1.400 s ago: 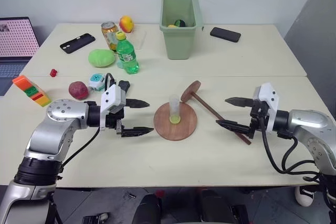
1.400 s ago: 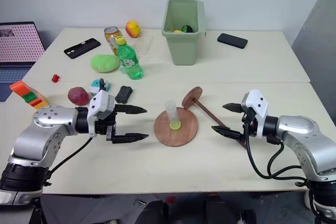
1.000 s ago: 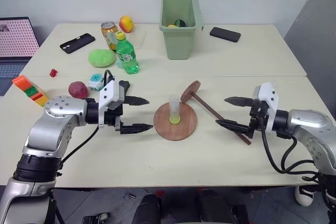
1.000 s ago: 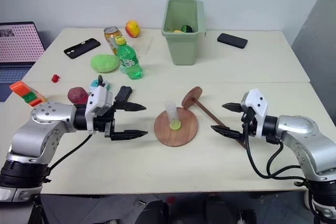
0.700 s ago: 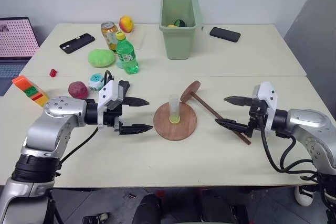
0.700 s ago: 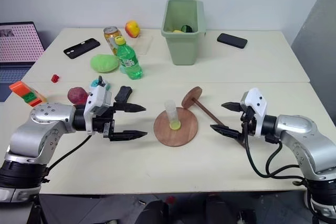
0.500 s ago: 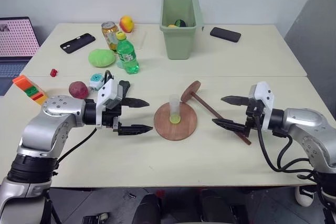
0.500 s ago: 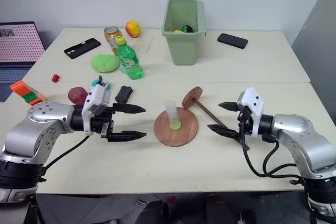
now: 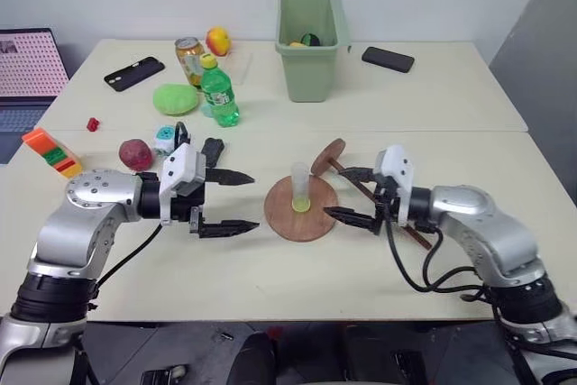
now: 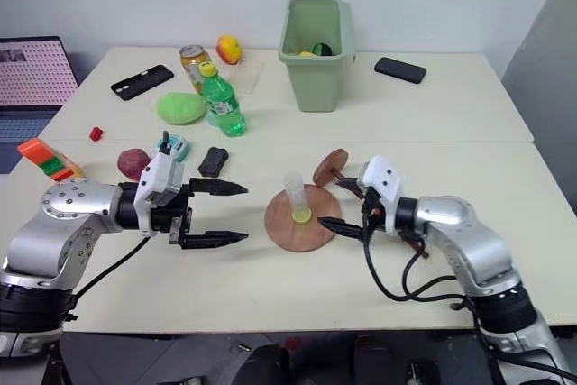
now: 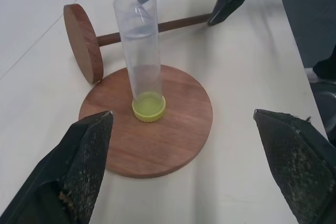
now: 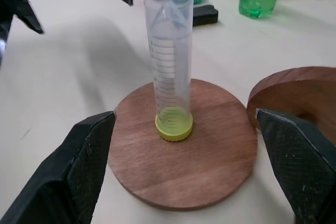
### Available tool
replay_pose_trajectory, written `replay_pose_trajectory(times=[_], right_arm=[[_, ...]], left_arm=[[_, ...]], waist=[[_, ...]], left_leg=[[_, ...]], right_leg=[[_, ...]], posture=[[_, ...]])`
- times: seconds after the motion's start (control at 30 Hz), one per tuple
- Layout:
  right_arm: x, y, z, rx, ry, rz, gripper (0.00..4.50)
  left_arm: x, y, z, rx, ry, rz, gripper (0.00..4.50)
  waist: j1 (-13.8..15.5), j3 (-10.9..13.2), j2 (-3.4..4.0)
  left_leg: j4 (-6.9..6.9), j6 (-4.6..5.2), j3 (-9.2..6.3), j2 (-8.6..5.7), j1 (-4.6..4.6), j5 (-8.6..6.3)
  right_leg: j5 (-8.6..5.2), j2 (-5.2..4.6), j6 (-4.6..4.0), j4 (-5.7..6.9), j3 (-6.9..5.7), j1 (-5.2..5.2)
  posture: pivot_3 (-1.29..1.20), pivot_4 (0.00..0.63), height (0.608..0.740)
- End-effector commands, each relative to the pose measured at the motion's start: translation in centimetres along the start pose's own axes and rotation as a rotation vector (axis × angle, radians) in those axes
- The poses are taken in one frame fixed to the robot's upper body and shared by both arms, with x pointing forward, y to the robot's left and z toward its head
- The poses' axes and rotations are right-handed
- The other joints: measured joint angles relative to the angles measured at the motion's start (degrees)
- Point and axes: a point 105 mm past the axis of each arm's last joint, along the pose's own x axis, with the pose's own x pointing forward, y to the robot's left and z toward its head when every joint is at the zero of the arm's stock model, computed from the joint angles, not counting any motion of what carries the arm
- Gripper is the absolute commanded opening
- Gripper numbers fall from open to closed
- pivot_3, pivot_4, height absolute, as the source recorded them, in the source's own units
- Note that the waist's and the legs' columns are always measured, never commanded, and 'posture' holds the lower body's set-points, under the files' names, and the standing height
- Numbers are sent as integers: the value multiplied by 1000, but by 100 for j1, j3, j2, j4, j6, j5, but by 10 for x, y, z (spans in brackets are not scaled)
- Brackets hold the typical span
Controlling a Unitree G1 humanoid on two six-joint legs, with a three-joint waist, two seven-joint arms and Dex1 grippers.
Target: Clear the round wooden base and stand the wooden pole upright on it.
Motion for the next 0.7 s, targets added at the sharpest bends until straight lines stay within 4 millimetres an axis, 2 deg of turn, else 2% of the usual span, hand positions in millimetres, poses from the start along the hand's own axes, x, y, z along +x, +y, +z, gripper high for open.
replay_pose_trajectory(times=[0.03,0.2,0.37,0.47,0.6,0.7], right_arm=[[14,-1,8,-48,-33,-4,4476],[43,-1,9,-21,-67,-12,4476],[58,2,10,5,-98,9,4476],[65,9,14,5,-121,42,3962],[70,13,19,5,-153,64,2814],[71,14,21,-1,-164,69,2412]], left_arm=[[1,-1,7,38,-8,-8,4500],[3,1,7,41,-9,-11,4500],[3,1,7,39,-9,-9,4500],[3,1,6,39,-8,-8,4500],[2,4,6,48,-3,1,4500],[2,6,6,54,-2,6,4500]], waist=[[-5,0,0],[-45,0,0],[-87,0,0],[-112,0,0],[-149,0,0],[-159,0,0]], left_leg=[[0,0,0,-1,-1,0],[-1,0,2,2,3,0],[-1,-6,3,3,0,4],[-1,-5,4,3,-1,3],[-1,-5,2,3,0,3],[-1,-5,2,3,0,3]], right_leg=[[0,-2,0,0,0,-1],[0,3,0,12,2,-7],[0,3,0,22,4,-18],[0,3,0,27,6,-22],[0,3,0,37,5,-25],[0,4,0,39,5,-27]], posture=[[0,150,740],[0,150,740],[0,150,740],[0,150,740],[0,150,740],[0,150,740]])
